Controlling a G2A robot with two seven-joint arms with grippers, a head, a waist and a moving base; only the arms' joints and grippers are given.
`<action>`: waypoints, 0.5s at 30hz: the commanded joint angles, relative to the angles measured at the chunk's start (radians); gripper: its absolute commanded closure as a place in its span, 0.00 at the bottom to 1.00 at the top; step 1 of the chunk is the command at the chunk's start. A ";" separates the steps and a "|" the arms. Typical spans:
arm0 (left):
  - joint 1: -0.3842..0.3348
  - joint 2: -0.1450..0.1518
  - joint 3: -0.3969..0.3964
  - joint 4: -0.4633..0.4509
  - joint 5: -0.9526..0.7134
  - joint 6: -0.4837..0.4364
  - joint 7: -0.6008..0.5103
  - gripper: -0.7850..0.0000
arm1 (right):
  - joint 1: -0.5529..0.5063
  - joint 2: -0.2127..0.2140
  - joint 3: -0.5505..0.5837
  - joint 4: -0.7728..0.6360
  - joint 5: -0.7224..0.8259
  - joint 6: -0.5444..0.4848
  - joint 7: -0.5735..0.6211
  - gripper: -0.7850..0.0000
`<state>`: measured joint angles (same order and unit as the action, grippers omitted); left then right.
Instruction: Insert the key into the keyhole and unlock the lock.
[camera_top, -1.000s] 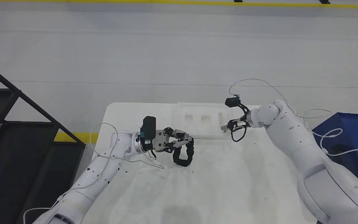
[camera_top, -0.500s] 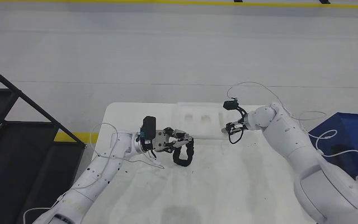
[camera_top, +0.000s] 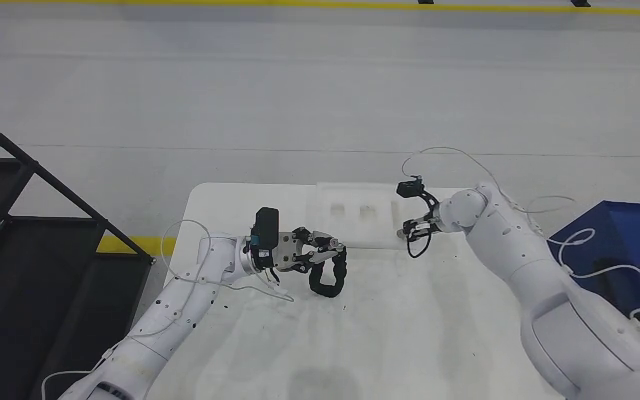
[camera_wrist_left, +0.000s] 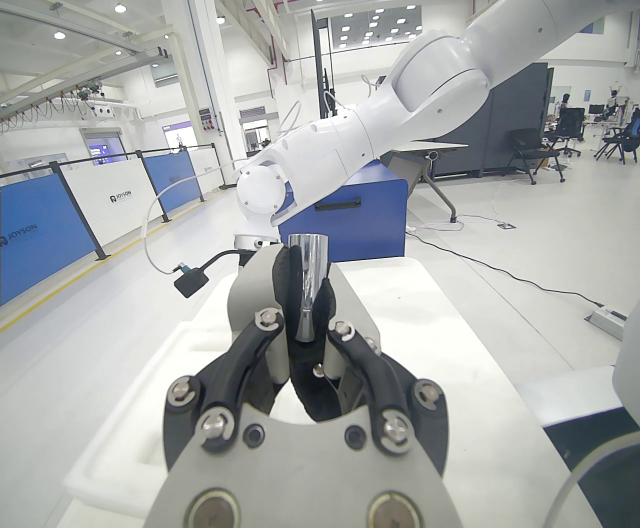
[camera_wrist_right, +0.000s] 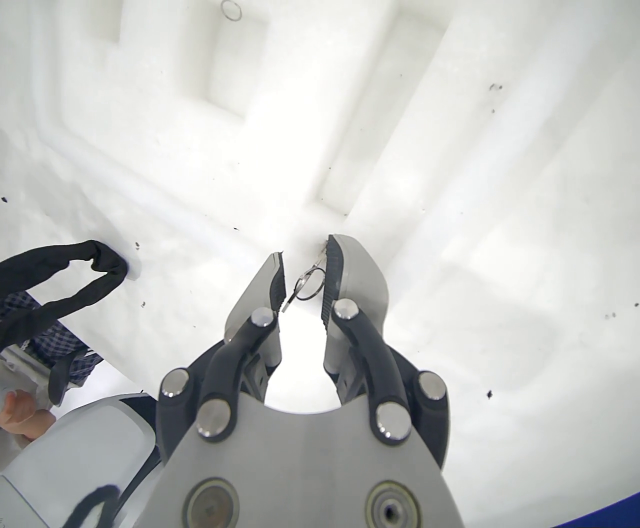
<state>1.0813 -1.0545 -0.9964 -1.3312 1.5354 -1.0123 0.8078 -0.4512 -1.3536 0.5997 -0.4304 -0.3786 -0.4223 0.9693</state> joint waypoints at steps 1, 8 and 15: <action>0.000 0.000 0.000 0.000 0.000 0.000 0.000 1.00 | 0.001 0.000 0.001 -0.006 -0.008 0.005 -0.008 0.74; 0.000 0.000 0.000 0.000 0.000 0.000 0.000 1.00 | 0.002 0.008 0.020 -0.038 -0.015 0.021 -0.021 0.70; 0.000 0.000 0.000 0.000 0.000 0.000 0.000 1.00 | -0.023 0.032 0.063 -0.098 0.004 0.071 -0.019 0.67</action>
<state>1.0813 -1.0545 -0.9964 -1.3312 1.5354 -1.0123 0.8078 -0.4698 -1.3252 0.6574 -0.5195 -0.3745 -0.3575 0.9506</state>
